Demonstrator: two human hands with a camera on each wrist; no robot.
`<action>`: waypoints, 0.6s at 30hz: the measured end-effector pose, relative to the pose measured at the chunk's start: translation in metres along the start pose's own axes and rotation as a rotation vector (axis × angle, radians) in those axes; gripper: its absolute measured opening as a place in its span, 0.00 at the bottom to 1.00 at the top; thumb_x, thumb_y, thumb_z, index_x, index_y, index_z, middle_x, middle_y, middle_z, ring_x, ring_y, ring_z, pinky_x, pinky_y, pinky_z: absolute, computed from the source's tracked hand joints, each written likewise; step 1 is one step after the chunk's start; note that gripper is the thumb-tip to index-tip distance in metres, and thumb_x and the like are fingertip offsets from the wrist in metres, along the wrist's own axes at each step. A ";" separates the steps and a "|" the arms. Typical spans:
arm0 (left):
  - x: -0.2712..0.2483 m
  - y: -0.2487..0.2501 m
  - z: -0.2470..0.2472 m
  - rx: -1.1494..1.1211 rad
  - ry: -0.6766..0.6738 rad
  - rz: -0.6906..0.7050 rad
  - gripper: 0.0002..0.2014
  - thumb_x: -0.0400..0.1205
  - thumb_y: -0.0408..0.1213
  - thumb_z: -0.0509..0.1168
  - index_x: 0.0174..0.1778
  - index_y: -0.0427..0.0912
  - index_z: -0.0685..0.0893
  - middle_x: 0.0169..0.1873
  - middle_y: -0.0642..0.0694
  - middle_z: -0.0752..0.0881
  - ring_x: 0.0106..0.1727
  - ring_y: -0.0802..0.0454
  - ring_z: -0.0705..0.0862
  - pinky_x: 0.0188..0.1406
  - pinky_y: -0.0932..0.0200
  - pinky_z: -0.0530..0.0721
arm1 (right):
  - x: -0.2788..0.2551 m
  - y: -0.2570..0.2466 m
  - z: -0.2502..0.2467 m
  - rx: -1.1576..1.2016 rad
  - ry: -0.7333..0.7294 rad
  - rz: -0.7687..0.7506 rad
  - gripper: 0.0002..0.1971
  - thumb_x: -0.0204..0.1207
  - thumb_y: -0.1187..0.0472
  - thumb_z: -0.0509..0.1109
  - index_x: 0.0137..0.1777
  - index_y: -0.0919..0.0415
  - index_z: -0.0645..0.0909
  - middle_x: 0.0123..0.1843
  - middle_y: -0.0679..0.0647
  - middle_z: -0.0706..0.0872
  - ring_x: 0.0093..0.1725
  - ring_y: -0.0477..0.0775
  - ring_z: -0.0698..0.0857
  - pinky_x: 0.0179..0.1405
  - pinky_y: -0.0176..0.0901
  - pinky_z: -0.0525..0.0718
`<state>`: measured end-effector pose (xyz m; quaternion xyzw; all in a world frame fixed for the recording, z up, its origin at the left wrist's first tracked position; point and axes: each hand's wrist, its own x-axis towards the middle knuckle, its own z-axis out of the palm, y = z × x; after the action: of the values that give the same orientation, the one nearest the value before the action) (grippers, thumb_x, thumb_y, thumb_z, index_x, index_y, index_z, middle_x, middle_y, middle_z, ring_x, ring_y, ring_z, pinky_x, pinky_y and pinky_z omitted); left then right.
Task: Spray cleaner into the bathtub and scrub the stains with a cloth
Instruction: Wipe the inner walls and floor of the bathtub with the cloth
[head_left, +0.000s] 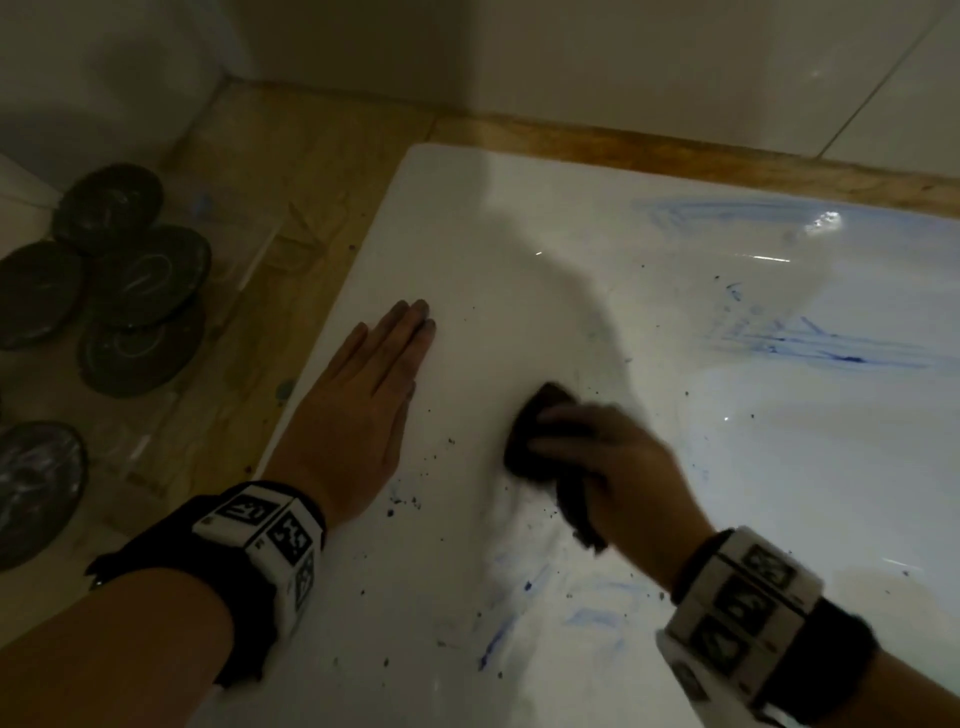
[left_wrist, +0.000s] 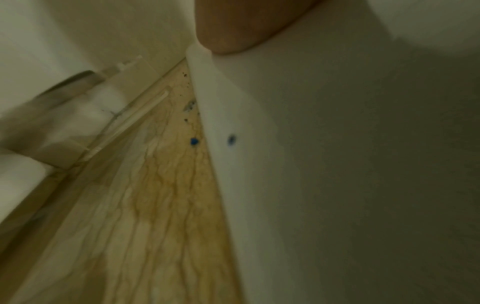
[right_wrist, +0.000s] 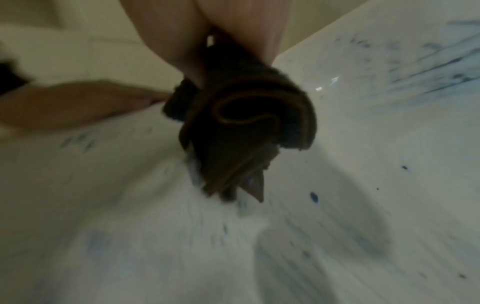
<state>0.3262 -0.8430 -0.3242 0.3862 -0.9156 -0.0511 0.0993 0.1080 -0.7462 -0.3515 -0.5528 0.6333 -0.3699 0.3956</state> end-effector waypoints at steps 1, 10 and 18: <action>0.000 0.000 0.000 -0.002 -0.001 0.001 0.23 0.86 0.34 0.45 0.78 0.31 0.62 0.78 0.39 0.63 0.79 0.47 0.61 0.80 0.52 0.56 | 0.009 -0.007 -0.007 -0.009 0.179 0.022 0.09 0.73 0.67 0.72 0.51 0.57 0.87 0.48 0.57 0.86 0.43 0.49 0.86 0.46 0.41 0.81; 0.000 -0.002 0.001 -0.047 -0.007 -0.004 0.23 0.86 0.34 0.44 0.78 0.32 0.61 0.78 0.40 0.62 0.80 0.47 0.60 0.81 0.54 0.53 | 0.068 -0.046 0.031 -0.297 0.205 -0.315 0.22 0.68 0.77 0.65 0.61 0.64 0.83 0.62 0.66 0.80 0.61 0.67 0.79 0.59 0.50 0.77; -0.001 -0.001 -0.003 -0.124 0.017 -0.008 0.23 0.84 0.29 0.46 0.77 0.31 0.65 0.77 0.38 0.65 0.79 0.48 0.61 0.81 0.52 0.55 | 0.004 -0.005 -0.002 -0.282 -0.166 -0.291 0.23 0.63 0.84 0.69 0.51 0.61 0.88 0.58 0.59 0.85 0.58 0.63 0.84 0.54 0.52 0.84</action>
<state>0.3279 -0.8429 -0.3216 0.3834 -0.9083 -0.1047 0.1307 0.1082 -0.7505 -0.3469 -0.7168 0.5577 -0.2838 0.3077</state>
